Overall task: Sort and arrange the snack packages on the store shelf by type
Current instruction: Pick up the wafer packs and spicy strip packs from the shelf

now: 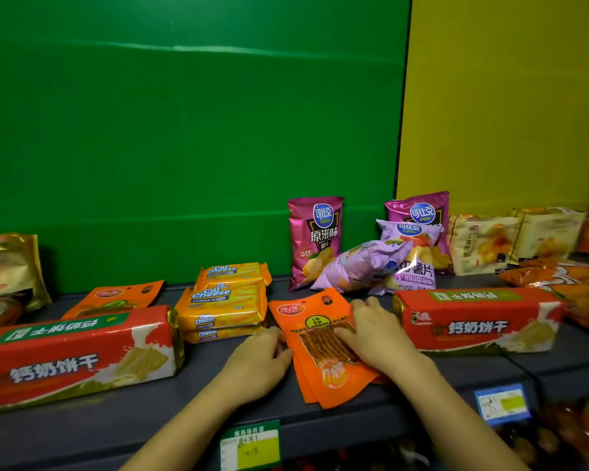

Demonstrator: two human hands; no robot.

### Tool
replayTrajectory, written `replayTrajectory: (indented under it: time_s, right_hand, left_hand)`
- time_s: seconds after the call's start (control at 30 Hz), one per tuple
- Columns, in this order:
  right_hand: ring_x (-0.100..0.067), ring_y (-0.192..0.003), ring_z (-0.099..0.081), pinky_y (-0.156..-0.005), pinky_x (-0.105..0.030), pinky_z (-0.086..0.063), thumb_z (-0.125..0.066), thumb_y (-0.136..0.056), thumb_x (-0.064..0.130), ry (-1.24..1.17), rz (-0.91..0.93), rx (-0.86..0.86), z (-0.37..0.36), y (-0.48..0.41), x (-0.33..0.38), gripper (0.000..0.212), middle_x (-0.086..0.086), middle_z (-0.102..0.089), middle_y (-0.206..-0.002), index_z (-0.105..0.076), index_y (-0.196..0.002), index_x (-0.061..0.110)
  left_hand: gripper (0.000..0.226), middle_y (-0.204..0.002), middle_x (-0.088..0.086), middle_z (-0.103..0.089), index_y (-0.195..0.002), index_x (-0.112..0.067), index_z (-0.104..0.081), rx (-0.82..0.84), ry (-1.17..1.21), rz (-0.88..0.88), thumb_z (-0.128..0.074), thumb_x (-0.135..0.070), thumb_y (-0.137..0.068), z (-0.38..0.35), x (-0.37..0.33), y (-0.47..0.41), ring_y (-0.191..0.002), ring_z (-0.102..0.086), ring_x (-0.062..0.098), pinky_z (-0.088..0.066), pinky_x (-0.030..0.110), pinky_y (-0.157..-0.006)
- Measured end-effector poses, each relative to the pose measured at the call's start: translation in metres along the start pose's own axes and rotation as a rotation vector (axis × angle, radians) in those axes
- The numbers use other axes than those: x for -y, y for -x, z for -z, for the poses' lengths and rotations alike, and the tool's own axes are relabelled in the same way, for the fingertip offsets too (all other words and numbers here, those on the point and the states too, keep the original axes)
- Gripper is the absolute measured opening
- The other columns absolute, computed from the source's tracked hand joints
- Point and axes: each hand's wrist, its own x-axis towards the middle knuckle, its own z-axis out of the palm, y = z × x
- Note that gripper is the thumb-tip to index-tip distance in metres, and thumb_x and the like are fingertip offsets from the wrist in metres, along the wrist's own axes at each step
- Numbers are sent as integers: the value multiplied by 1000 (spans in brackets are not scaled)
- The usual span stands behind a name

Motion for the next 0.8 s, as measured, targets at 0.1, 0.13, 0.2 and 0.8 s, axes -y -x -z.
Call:
replayTrajectory:
  time_s: [0.1, 0.13, 0.2, 0.8]
  right_hand:
    - [-32, -120, -49, -93, -38, -42, -55, -90, 34, -58, -19, -44, -1, 0, -1, 46, -13, -43, -130, -43, -126, 8]
    - [-32, -120, -49, -93, -38, -42, -55, -90, 32, -66, -18, -58, -2, 0, -1, 45, -13, -43, -131, -43, -127, 8]
    - [-31, -122, -48, -94, -38, -41, -55, -91, 29, -77, -10, -86, -4, -1, -2, 45, -12, -43, -132, -42, -129, 9]
    - [-25, -98, -57, -71, -29, -39, -46, -95, 16, -650, 77, -188, -5, -5, -14, 21, -10, -62, -104, -57, -111, 7]
  left_hand:
    - [8, -91, -2, -55, -99, -16, -51, 17, 294, 77, -49, -15, -92, 2, -4, 0, -92, -53, 15, -44, 31, -90]
    - [7, -91, -1, -56, -96, -16, -51, 28, 375, 105, -50, -11, -91, 3, -6, 0, -91, -54, 14, -45, 30, -90]
    - [16, -88, -1, -58, -88, -18, -50, 42, 515, 143, -52, -3, -89, 4, -10, 0, -88, -56, 13, -48, 30, -88]
    - [31, -102, 0, -69, -99, -26, -57, -456, 872, 35, -50, 3, -90, 33, -39, 39, -90, -68, 16, -58, 21, -66]
